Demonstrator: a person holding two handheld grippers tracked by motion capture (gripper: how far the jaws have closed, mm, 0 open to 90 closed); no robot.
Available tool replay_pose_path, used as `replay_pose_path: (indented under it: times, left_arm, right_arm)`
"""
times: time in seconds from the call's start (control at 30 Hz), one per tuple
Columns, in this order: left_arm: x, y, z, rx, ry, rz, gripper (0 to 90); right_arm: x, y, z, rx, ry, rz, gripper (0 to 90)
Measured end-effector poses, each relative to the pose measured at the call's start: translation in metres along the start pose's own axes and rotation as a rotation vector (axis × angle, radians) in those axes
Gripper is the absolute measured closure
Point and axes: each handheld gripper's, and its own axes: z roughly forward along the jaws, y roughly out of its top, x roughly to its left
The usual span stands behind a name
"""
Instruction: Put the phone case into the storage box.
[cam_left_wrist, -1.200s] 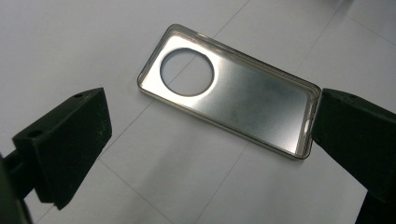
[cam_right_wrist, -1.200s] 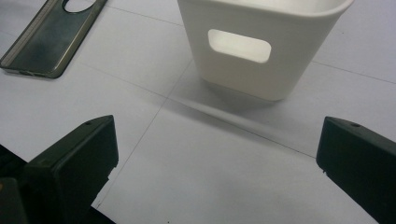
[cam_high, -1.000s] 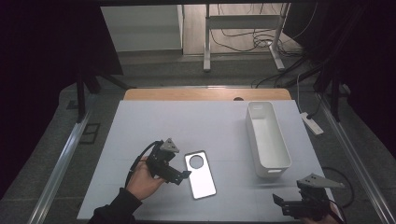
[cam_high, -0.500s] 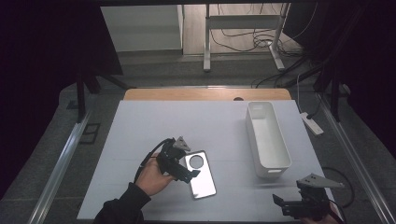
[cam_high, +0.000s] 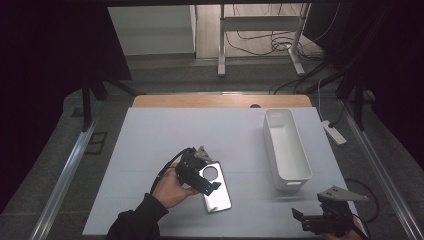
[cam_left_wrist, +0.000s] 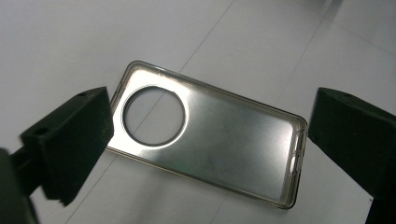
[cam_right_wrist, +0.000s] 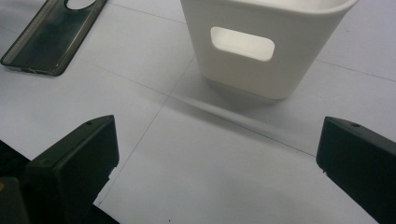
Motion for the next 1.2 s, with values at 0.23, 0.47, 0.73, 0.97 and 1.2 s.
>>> replay_pose_path:
  times: [0.23,0.47,0.73,0.97,1.2]
  left_arm:
    - [-0.003,-0.002,0.001,0.009,-0.018,-0.004,48.9]
    - [-0.005,-0.003,0.002,0.019,-0.06,-0.016,83.6]
    - [-0.011,-0.008,0.013,0.053,-0.074,-0.028,89.2]
    - [-0.015,-0.017,0.021,0.069,-0.074,-0.031,89.2]
    - [-0.018,-0.029,0.028,0.076,-0.068,-0.049,89.2]
  right_arm:
    - [0.001,0.0,0.0,0.007,0.0,-0.008,0.0]
    - [0.001,0.0,0.001,0.01,-0.002,-0.008,0.0]
    - [0.001,0.0,0.001,0.016,0.001,-0.011,0.0]
    - [0.001,0.001,0.001,0.021,0.0,-0.012,0.0]
    - [0.002,0.001,0.002,0.021,0.008,-0.02,0.0]
